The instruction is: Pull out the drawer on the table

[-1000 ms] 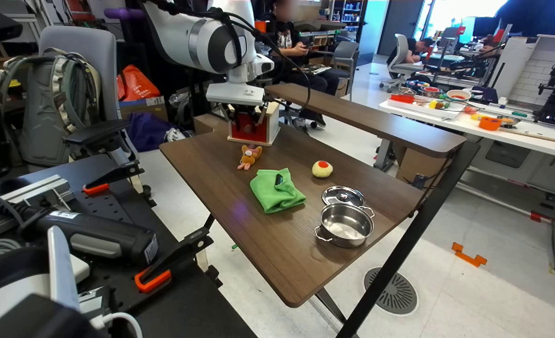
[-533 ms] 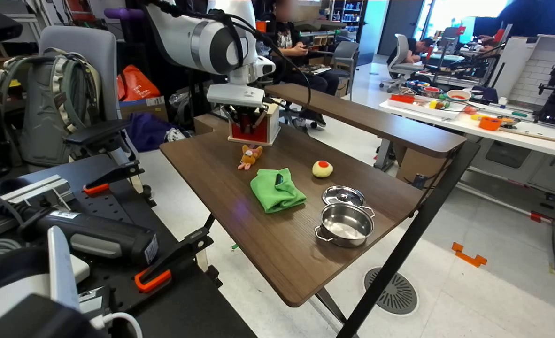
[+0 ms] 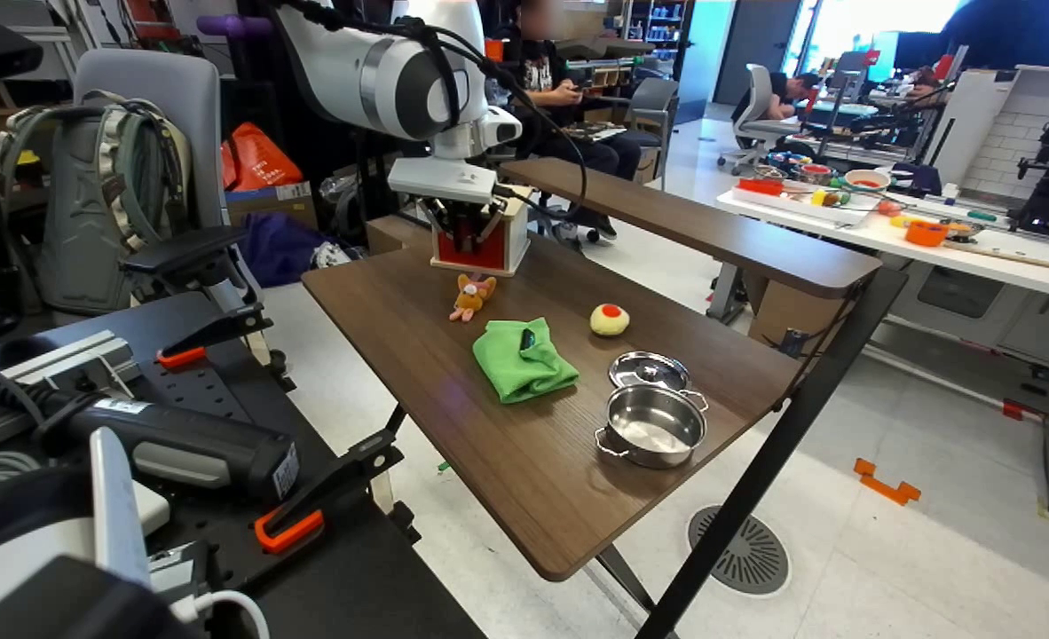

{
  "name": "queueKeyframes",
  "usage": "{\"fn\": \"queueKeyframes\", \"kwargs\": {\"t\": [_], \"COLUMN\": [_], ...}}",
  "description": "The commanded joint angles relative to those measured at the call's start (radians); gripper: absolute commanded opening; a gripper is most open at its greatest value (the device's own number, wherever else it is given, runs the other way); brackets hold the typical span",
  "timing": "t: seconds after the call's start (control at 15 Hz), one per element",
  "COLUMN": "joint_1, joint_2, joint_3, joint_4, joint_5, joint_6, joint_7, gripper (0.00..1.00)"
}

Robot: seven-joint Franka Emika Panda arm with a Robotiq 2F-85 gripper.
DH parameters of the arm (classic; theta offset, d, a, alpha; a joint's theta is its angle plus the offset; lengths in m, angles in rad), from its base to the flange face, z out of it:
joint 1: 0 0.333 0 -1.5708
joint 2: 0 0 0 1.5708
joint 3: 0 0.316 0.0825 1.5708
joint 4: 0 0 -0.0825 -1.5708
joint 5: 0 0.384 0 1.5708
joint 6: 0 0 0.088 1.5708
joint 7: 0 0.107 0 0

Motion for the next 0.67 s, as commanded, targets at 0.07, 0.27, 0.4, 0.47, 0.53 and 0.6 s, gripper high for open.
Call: {"fn": "queueKeyframes", "kwargs": {"t": [0.07, 0.27, 0.4, 0.47, 0.53, 0.6], "joint_1": [-0.009, -0.018, -0.025, -0.026, -0.023, -0.024], "joint_2": [-0.04, -0.06, -0.074, -0.084, -0.091, -0.098], "joint_3": [-0.017, -0.017, -0.016, -0.02, -0.027, -0.032], "joint_4": [-0.051, -0.085, -0.109, -0.123, -0.132, -0.142], "joint_5": [0.035, 0.046, 0.05, 0.051, 0.049, 0.048], "joint_6": [-0.015, -0.01, -0.005, -0.008, -0.018, -0.02], "joint_7": [0.032, 0.037, 0.035, 0.038, 0.043, 0.046], "gripper": [0.07, 0.07, 0.07, 0.07, 0.07, 0.07]}}
